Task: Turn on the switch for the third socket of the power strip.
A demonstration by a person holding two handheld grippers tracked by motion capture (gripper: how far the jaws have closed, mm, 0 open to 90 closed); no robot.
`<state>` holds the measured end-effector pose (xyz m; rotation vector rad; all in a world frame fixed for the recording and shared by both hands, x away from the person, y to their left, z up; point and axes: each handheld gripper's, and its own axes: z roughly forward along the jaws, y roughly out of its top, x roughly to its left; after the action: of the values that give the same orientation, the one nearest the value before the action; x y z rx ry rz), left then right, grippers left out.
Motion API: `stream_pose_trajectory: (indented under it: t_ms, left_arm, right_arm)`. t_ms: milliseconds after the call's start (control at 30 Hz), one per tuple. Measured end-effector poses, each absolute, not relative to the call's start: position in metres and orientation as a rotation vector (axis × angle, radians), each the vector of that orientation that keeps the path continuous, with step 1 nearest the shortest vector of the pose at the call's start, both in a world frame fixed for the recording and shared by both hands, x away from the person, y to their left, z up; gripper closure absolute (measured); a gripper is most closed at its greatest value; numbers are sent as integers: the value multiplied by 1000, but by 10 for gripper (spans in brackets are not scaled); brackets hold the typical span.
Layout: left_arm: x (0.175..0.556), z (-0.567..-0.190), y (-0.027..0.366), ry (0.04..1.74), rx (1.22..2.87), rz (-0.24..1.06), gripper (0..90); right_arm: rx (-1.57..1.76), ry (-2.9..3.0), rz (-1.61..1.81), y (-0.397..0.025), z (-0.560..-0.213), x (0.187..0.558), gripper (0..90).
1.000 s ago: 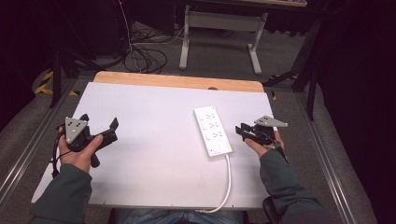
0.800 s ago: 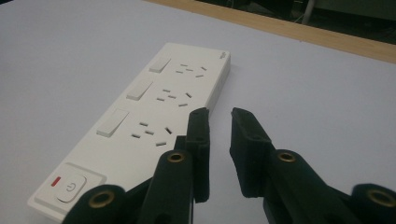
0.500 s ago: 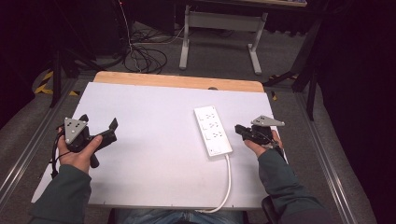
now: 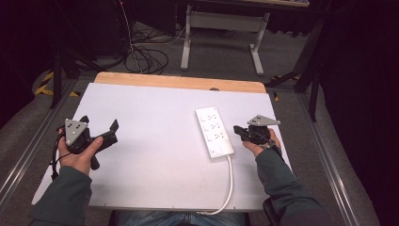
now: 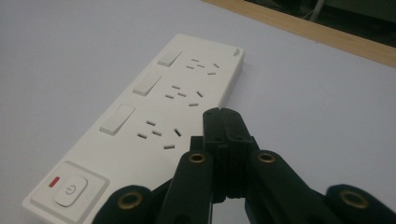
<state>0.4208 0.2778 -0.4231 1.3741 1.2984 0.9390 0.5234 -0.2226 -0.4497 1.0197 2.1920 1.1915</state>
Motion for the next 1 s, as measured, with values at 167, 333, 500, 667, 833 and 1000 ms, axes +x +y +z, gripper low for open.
stream_pose_trajectory:
  t_ms: [167, 333, 500, 667, 833, 1000]
  left_arm:
    - [420, -424, 278, 1300, 1373, 944, 27]
    - [419, -424, 279, 1305, 1374, 947, 27]
    - [419, -424, 279, 1306, 1374, 947, 28]
    - [419, -424, 280, 1304, 1378, 945, 28]
    - [419, -424, 279, 1300, 1380, 946, 31]
    - [417, -425, 279, 1300, 1385, 947, 31]
  right_arm:
    - [1010, 2203, 1178, -215, -450, 528, 900]
    - [999, 2212, 1172, -210, -448, 531, 900]
    - [997, 2218, 1162, -204, -448, 535, 900]
    - [993, 2226, 1152, -196, -447, 541, 900]
    - [990, 2233, 1141, -186, -447, 546, 900]
    - [970, 2250, 1135, -173, -448, 550, 900]
